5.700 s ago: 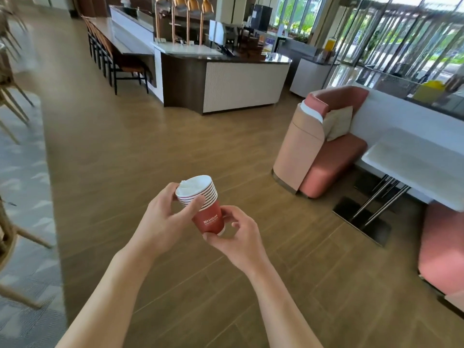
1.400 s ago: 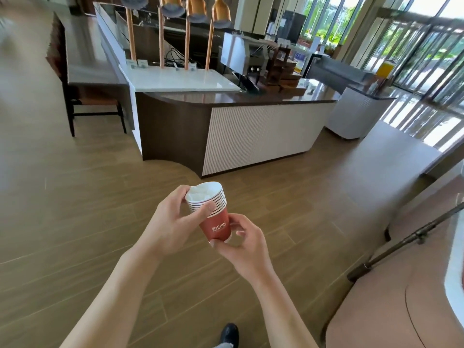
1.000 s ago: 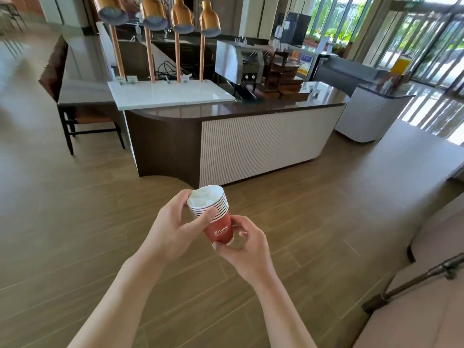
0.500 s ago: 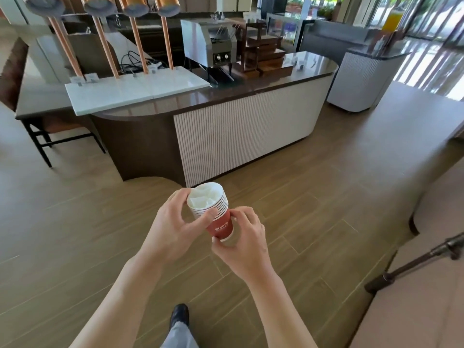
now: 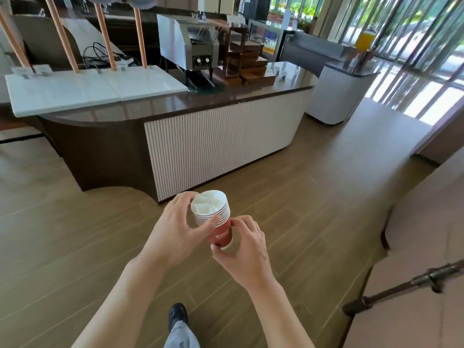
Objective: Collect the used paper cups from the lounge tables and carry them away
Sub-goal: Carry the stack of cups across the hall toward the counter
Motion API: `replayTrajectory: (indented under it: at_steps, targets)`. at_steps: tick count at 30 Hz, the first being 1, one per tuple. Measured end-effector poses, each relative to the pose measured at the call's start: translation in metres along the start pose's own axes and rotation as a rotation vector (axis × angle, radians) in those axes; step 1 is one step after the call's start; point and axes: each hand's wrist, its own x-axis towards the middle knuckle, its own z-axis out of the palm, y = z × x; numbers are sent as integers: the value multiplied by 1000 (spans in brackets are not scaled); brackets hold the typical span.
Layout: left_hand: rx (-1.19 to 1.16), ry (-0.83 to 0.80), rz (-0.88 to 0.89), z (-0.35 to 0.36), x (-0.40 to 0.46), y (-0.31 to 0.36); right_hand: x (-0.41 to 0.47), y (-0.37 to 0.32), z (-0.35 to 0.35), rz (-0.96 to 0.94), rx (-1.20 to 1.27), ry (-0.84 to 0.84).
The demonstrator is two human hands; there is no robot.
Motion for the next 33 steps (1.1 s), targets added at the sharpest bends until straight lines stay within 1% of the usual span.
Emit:
replayTrajectory:
  at_steps: [5,9,14,20,24,27,30,33]
  targets:
    - [67,3,44,3,93,-17,85,18,9,29,-16,-8]
    - [139,-26,61,-10,167,-28,158,24,18,47,-22,-30]
    - [185,-23,63,-23,245,-42,235,28,36,50,-16,-25]
    - [167,-12,35,-34,296,-57,293,30,54,35,7,-45]
    - [152,30,0,-34,328,-68,333,37,64,15,11,-77]
    - [119,50,-44,-31,351,-78,360,46,77,13,76,-116]
    - [114,94,-101,-31,374,-81,396,51,86,-25,141,-152]
    - [106,182,-129,-38,404,-75,445,55,91,-98,179,-171]
